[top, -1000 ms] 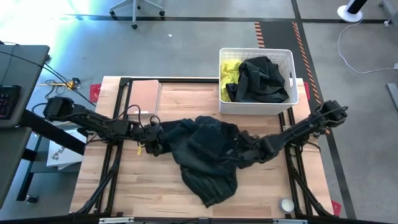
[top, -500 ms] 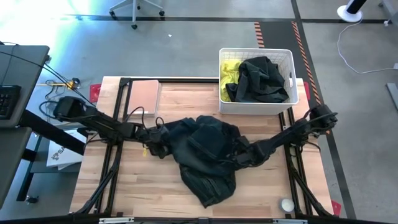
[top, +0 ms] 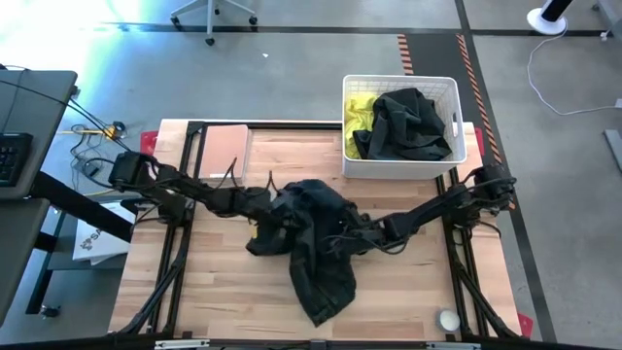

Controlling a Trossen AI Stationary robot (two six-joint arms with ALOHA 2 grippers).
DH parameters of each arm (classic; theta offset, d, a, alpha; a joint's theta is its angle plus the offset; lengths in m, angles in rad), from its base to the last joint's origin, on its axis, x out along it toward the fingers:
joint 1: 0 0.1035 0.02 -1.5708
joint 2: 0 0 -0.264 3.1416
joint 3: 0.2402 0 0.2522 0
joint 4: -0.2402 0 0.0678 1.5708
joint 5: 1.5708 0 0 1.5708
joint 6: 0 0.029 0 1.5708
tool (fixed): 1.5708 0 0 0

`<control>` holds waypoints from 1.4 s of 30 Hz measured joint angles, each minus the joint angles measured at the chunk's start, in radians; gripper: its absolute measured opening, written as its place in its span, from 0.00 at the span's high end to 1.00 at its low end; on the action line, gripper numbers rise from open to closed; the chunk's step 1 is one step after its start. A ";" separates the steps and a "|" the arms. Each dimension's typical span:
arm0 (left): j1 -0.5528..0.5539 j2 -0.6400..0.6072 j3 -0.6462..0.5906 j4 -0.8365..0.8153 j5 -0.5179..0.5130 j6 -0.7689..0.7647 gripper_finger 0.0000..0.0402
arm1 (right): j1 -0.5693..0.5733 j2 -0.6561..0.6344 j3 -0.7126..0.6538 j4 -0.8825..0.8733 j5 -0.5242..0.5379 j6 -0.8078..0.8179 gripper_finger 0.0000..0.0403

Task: Sort clothes
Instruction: Put the dark blue jeans into the white laundry bin

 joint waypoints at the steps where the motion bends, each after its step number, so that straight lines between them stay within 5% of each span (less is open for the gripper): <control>1: 0.004 -0.006 0.023 -0.001 0.018 0.016 1.00 | 0.001 -0.005 0.000 0.028 0.011 -0.026 0.20; 11: 0.018 -0.038 0.207 0.030 0.140 0.140 1.00 | 0.102 -0.233 0.030 0.017 0.215 -0.150 0.20; 24: 0.018 -0.005 0.228 0.026 0.123 0.113 1.00 | 0.205 -0.254 0.462 -0.422 0.496 -0.294 0.21; 27: 0.063 -0.011 0.324 0.038 0.162 0.089 1.00 | 0.189 -0.242 0.541 -0.462 0.546 -0.389 0.21; 33: 0.129 -0.003 0.541 -0.237 0.249 0.198 1.00 | 0.104 -0.244 0.647 -0.567 0.439 -0.499 0.21; 42: 0.100 -0.031 0.561 -0.614 0.130 0.355 1.00 | 0.196 -0.242 0.666 -0.865 0.365 -0.294 0.21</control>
